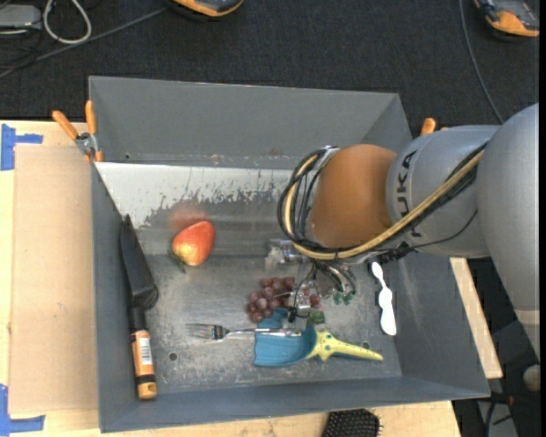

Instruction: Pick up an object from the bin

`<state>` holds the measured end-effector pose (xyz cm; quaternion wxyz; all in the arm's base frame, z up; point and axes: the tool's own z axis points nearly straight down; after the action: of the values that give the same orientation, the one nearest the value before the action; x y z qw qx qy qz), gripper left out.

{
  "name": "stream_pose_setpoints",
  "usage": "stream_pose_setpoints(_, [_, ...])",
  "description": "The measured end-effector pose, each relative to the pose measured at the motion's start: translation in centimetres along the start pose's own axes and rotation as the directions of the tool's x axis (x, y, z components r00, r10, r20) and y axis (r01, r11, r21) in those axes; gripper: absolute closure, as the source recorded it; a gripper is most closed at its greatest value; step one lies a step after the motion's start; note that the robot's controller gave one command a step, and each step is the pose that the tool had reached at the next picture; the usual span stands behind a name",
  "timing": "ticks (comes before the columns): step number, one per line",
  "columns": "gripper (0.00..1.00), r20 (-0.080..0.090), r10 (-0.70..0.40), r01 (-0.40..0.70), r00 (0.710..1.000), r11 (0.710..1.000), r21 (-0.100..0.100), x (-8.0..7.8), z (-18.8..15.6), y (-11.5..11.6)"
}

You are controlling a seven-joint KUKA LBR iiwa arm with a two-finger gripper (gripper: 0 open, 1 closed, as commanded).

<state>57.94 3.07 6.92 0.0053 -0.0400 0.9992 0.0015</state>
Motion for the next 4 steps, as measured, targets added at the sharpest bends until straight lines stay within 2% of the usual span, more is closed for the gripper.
stream_pose_setpoints(1, [1.00, -0.001, 0.046, -0.046, 0.999, 0.999, -0.001, 0.2, -0.1, 0.4])
stream_pose_setpoints(2, [1.00, -0.001, 0.047, -0.047, 0.999, 0.999, -0.001, 0.2, -0.1, 0.4])
stream_pose_setpoints(4, [1.00, -0.005, 0.048, -0.048, 0.999, 0.999, -0.001, 0.3, -3.6, 0.4])
